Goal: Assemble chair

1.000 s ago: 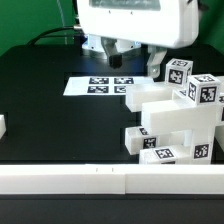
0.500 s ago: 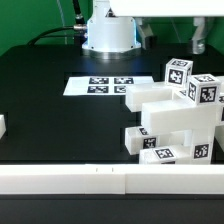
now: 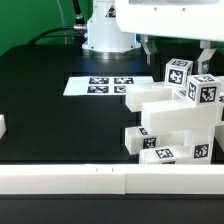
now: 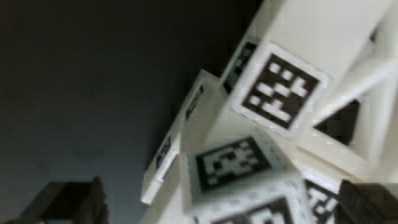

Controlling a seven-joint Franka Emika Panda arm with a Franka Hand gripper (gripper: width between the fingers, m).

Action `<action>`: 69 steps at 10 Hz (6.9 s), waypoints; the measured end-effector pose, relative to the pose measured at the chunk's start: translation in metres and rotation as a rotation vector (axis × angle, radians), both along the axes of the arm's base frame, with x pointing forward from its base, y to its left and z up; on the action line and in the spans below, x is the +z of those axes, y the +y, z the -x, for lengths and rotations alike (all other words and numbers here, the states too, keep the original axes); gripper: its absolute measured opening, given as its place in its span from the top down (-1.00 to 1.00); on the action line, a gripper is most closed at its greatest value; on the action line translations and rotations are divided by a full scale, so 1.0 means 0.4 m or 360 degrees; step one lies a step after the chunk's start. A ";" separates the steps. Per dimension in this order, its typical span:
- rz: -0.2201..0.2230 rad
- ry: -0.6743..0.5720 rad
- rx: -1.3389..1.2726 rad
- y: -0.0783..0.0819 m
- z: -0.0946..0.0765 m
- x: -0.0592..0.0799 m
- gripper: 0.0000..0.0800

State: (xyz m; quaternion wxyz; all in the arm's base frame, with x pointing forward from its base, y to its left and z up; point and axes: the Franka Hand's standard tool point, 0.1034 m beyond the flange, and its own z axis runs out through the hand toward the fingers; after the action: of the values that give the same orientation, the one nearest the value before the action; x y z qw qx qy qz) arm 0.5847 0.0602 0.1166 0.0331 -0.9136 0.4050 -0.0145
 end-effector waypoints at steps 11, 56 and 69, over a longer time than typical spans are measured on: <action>-0.0019 0.0025 -0.0367 -0.002 0.001 -0.005 0.29; -0.0018 0.0106 -0.0723 0.009 -0.008 -0.005 0.28; -0.0066 0.0148 -0.1099 0.026 -0.009 -0.001 -0.61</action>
Offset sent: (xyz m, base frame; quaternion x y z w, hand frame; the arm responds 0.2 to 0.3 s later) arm 0.0000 0.0000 0.0000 0.0000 0.0000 0.0000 1.0000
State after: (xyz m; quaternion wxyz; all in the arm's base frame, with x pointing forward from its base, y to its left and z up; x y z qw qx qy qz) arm 0.5883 0.0705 0.1163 0.0262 -0.7216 0.6914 0.0250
